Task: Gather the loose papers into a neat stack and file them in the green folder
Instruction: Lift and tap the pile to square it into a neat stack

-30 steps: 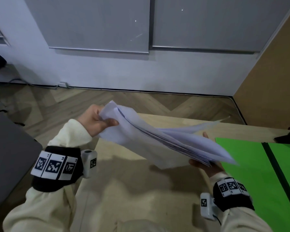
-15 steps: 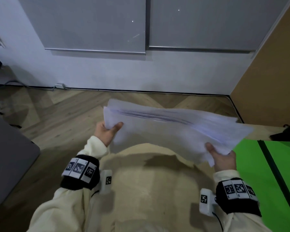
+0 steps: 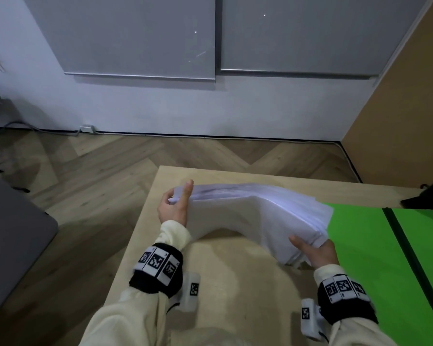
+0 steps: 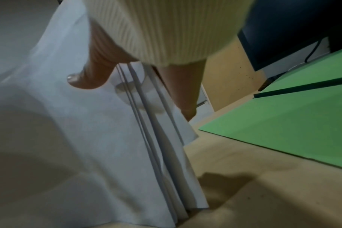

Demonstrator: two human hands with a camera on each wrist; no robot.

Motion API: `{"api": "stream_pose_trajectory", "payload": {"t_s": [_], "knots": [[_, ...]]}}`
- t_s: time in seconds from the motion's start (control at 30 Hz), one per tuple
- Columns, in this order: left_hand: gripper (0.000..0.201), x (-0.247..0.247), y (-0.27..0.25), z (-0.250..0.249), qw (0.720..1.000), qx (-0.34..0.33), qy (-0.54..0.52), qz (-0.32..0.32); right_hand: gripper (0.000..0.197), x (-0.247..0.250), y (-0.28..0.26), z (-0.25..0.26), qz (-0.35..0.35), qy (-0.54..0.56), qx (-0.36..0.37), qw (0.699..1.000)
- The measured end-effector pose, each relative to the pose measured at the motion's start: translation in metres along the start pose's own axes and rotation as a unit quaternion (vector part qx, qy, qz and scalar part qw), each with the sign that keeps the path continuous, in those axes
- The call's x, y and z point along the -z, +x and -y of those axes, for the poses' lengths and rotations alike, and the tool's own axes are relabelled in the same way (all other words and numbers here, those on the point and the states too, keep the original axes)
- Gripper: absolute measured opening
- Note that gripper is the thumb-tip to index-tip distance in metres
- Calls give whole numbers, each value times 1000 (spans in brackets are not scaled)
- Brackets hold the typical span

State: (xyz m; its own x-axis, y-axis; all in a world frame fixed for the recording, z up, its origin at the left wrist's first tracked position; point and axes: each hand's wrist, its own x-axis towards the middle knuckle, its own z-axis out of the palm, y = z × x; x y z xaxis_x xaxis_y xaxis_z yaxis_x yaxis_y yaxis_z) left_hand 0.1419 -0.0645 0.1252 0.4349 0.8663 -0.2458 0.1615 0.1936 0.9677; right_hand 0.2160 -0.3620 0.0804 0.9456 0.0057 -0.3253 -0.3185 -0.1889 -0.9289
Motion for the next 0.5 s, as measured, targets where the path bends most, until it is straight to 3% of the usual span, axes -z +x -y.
{"api": "stream_pose_trajectory", "payload": {"t_s": [0.1, 0.23, 0.37, 0.4, 0.5], "knots": [[64, -6, 5, -3, 999, 2, 26, -48, 44, 3, 2, -4, 13, -27, 5, 1000], [52, -2, 21, 7, 996, 16, 63, -54, 34, 6, 6, -7, 26, -46, -11, 999], [16, 3, 31, 9, 999, 2, -1, 46, 45, 7, 0, -1, 34, -30, 5, 999], [19, 5, 32, 8, 997, -20, 8, 72, 50, 7, 0, -1, 35, -17, 7, 999], [19, 12, 38, 12, 985, -50, 7, 168, 92, 6, 0, 1, 31, 0, 12, 999]]}}
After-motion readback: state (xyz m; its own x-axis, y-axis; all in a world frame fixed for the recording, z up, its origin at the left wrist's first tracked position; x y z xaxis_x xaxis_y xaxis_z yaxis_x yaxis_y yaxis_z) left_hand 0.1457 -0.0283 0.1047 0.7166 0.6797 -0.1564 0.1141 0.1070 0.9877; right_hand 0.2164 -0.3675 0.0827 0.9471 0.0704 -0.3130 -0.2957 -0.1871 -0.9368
